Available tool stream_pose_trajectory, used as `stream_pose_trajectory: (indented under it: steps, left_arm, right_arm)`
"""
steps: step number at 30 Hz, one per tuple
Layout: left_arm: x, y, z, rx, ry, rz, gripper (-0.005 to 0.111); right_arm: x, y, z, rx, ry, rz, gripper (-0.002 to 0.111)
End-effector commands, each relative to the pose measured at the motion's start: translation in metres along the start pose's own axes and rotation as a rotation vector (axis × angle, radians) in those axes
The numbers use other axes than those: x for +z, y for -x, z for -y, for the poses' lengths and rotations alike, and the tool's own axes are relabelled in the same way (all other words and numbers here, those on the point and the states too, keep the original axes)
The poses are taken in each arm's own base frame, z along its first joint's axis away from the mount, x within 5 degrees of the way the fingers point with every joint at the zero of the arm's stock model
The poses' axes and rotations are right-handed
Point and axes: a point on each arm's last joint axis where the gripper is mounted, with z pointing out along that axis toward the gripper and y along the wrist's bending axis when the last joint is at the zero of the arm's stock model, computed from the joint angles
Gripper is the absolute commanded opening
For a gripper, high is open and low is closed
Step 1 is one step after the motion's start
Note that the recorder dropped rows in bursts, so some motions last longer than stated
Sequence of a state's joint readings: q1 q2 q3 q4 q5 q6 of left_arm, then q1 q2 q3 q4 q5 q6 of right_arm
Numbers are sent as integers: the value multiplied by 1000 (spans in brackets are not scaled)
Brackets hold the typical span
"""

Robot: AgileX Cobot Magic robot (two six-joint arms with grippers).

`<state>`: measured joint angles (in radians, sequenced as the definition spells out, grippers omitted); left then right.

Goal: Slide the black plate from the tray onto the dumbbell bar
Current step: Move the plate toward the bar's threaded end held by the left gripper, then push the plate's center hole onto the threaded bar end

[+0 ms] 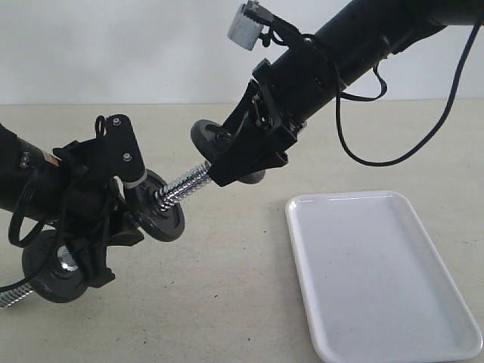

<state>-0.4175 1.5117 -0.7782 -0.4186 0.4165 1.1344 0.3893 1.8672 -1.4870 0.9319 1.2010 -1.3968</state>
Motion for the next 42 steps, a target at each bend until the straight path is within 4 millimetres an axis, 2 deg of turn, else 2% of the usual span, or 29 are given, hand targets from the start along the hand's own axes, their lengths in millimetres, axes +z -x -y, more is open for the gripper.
stream_pose_trajectory:
  steps: [1,18,36,42]
  left_arm:
    - [-17,20,-17,-116,152,153,4]
    - [-17,22,-16,-191,138,180,4]
    - [-18,22,-17,-231,142,184,4]
    - [-18,22,-17,-234,142,185,4]
  right_arm:
    - [-4,10,-4,0,23,75,0]
    - [-4,13,-4,-5,29,113,0]
    - [-3,8,-3,-9,18,49,0]
    - [-3,6,2,5,-40,34,0]
